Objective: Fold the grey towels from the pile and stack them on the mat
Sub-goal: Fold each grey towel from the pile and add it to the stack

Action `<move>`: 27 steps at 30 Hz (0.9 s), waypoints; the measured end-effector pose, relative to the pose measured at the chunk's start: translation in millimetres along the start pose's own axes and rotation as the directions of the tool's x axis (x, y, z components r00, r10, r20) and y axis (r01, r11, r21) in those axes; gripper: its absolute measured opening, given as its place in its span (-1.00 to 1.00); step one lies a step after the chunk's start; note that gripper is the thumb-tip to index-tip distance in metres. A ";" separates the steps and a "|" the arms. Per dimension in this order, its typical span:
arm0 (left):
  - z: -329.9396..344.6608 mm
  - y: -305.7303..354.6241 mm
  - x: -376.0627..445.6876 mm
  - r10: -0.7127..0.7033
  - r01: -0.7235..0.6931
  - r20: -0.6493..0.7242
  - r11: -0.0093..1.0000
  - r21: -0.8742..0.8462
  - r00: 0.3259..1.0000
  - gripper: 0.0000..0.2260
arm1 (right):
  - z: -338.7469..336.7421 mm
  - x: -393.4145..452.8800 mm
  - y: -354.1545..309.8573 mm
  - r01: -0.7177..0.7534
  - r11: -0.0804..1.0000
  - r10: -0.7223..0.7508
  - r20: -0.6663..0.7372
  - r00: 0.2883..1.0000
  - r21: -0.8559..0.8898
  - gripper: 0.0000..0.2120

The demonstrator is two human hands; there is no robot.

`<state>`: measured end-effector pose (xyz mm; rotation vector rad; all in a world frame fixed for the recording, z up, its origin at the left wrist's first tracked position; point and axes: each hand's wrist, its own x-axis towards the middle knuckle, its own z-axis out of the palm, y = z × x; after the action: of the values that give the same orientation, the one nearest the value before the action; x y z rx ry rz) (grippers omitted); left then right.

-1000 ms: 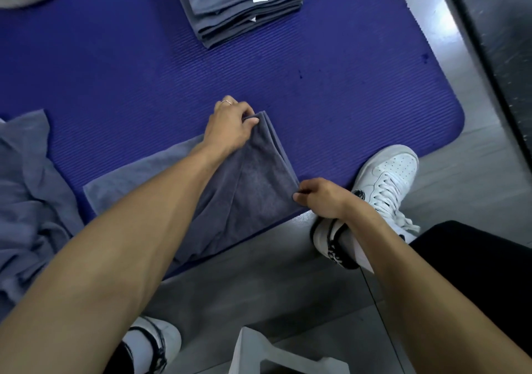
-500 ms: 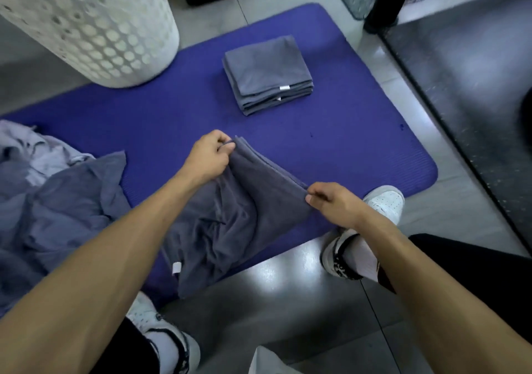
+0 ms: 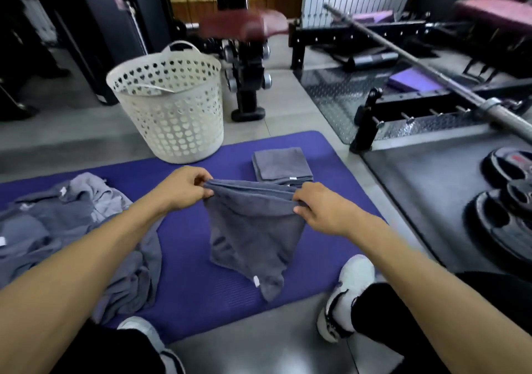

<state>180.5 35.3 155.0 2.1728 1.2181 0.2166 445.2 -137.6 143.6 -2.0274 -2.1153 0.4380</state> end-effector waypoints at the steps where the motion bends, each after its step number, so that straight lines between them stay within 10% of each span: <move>1: -7.4 2.0 -5.0 -0.002 0.000 -0.031 0.999 -0.048 1.000 -0.89 | -9.1 0.1 -1.7 0.035 0.996 -0.031 0.040 0.999 -0.084 -0.81; 12: -26.2 -0.5 -28.5 -0.128 0.095 -0.284 0.987 -0.127 0.950 -0.81 | -57.3 37.5 -22.3 0.104 0.979 -0.125 -0.116 0.985 -0.174 -0.84; 27: -22.2 -12.5 -27.3 -0.219 0.097 -0.280 0.914 -0.393 0.935 -0.81 | -46.6 43.2 -11.2 0.108 0.977 -0.045 -0.319 0.947 0.183 -0.88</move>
<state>146.9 27.6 169.3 1.7382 1.3933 0.6956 447.6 -90.7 188.0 -1.7641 -1.8711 0.2793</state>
